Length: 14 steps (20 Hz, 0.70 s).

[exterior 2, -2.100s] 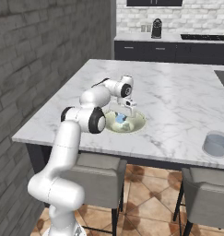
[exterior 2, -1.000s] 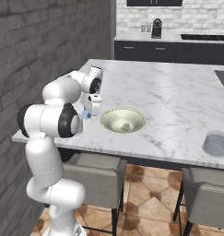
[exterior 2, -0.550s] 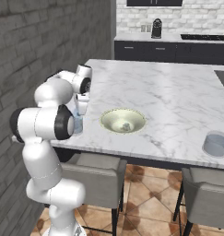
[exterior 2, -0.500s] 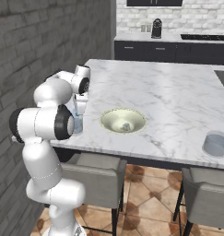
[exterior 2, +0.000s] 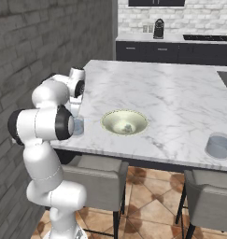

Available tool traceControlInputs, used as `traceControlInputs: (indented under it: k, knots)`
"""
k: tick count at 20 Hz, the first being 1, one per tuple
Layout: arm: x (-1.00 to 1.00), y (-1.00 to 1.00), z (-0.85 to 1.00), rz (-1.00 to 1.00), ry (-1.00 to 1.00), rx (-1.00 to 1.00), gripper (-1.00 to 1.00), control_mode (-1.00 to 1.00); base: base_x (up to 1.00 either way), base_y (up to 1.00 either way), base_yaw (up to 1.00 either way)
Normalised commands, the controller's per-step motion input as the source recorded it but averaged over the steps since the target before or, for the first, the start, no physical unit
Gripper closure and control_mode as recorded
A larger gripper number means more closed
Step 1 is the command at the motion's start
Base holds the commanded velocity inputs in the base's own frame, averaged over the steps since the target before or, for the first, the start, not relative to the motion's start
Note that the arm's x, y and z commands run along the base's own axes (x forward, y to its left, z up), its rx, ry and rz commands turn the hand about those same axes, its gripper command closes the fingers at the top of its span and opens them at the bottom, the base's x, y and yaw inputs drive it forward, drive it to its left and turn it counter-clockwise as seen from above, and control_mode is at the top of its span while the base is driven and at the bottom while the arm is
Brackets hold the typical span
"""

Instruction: There are four ice cubes in the ice bowl. Place two ice cubes in each glass of water.

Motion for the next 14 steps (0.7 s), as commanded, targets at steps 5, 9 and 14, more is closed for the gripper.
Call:
traceControlInputs:
  k: [5, 9, 14]
  knots:
    - [0.49, 0.0, -0.07, -0.02, -0.04, -0.04, 1.0, -1.0, 0.0, 0.0, 0.0]
    - [0.19, 0.0, -0.01, -0.02, -0.08, -0.01, 1.0, -1.0, 0.0, 0.0, 0.0]
    - [0.09, 0.16, -0.11, -0.03, -0.06, 0.0, 1.0, -1.0, 0.0, 0.0, 0.0]
